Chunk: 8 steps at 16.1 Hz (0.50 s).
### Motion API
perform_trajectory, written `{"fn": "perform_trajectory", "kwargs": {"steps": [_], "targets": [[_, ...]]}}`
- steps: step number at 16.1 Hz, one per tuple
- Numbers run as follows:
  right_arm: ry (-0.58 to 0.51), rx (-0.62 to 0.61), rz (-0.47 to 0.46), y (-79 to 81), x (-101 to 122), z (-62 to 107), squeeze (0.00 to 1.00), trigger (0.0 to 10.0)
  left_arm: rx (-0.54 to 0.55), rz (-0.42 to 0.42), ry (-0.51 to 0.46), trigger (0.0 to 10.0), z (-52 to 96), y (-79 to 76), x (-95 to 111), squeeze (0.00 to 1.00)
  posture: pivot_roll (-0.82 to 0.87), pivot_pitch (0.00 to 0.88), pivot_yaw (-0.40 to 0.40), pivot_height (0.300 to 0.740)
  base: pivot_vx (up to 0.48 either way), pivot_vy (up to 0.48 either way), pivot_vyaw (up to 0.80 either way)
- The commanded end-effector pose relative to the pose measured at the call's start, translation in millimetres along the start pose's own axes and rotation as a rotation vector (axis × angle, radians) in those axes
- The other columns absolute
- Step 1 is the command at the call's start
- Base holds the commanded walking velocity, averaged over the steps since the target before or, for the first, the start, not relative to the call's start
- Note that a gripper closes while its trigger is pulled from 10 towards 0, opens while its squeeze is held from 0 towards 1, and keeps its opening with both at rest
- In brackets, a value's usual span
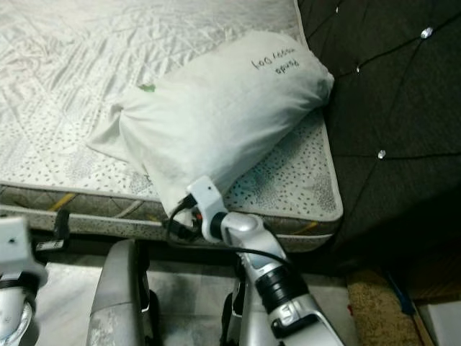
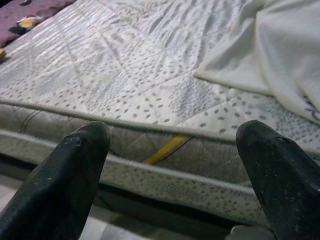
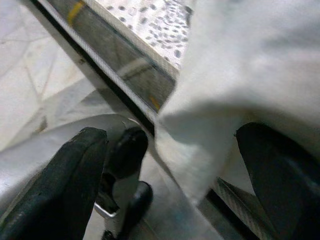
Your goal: Clean up the room
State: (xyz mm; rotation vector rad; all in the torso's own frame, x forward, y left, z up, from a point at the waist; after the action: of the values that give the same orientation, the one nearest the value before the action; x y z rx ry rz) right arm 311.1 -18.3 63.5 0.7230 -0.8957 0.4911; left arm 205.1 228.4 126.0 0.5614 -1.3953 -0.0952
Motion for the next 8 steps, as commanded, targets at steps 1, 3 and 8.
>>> {"fn": "perform_trajectory", "kwargs": {"steps": [1, 3, 8], "targets": [[0.016, -0.046, -0.019, -13.7, -2, 7.3, 0.0, 10.0, -0.016, 0.003, 0.029, 10.0, -0.1, -6.6, -5, 0.0, 0.19, 0.168, -0.098, 0.541, 0.0, 0.0, 0.0], [0.047, -0.079, -0.021, -31.1, -3, 22.4, 0.0, 10.0, -0.029, 0.009, 0.032, 10.0, -0.6, -10.3, -5, 0.0, 0.18, 0.16, -0.099, 0.541, 0.0, 0.0, 0.0], [-0.033, -0.19, -0.072, -50.7, 23, 33.1, 0.0, 10.0, -0.041, 0.018, 0.049, 10.0, -5.1, -15.8, -8, 0.0, 0.16, 0.138, -0.094, 0.541, 0.0, 0.0, 0.0]]}}
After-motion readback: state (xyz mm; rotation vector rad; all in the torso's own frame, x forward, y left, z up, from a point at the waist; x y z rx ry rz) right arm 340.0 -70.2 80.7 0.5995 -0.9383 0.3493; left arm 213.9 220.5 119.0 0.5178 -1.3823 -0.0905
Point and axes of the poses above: a point about 5 cm out from each wrist's last joint towards the gripper, its own z axis pointing back from the gripper into the wrist, its own x axis along the axis of the wrist's last joint, y = z × x, the point moved 3 cm from there along -z, pointing out of the wrist towards the gripper, and after that the axes turned 13 degrees about -z, right-handed, at the moved point
